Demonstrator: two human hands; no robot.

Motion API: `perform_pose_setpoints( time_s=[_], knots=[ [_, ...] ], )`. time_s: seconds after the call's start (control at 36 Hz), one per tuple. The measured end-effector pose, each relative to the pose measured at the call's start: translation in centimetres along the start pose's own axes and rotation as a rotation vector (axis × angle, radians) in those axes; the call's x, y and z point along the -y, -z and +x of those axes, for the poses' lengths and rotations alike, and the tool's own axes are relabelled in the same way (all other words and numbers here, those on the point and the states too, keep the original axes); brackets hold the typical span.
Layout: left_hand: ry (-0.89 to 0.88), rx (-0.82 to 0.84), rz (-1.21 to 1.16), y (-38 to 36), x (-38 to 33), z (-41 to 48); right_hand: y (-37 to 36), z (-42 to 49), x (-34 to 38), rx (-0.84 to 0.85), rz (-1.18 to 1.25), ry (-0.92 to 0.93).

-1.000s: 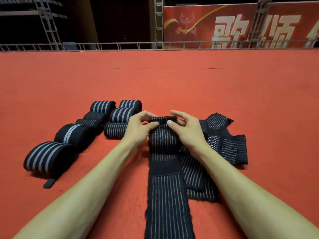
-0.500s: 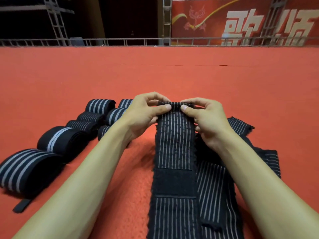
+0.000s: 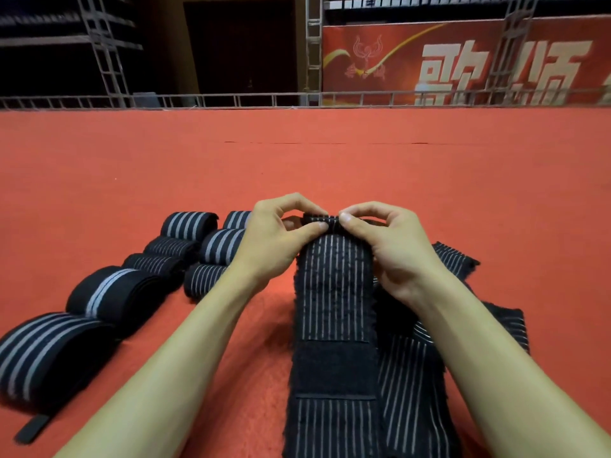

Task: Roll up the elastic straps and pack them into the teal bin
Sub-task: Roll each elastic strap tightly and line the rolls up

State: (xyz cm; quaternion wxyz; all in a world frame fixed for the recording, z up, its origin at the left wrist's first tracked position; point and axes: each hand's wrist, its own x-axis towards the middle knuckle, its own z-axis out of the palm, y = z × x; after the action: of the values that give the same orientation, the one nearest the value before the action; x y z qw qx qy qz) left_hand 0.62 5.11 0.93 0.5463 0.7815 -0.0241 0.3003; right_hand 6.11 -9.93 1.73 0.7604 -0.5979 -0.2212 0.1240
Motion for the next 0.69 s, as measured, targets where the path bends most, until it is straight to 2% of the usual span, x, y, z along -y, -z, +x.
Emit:
perform_pose_setpoints(
  time_s=[0.19, 0.39, 0.56, 0.69],
  knots=[
    [0.047, -0.023, -0.149, -0.34, -0.46, -0.08, 0.53, 0.16, 0.41, 0.055, 0.011, 0.043],
    [0.177, 0.043, -0.107, -0.18, -0.44, 0.12, 0.66, 0.25, 0.38, 0.006, 0.031, 0.056],
    [0.13, 0.015, -0.165, -0.05, -0.84, 0.24, 0.45, -0.07, 0.83, 0.015, 0.172, -0.061],
    [0.038, -0.01, -0.111, 0.15, -1.01, 0.24, 0.29, -0.24, 0.92, 0.033, 0.142, -0.082]
  ],
)
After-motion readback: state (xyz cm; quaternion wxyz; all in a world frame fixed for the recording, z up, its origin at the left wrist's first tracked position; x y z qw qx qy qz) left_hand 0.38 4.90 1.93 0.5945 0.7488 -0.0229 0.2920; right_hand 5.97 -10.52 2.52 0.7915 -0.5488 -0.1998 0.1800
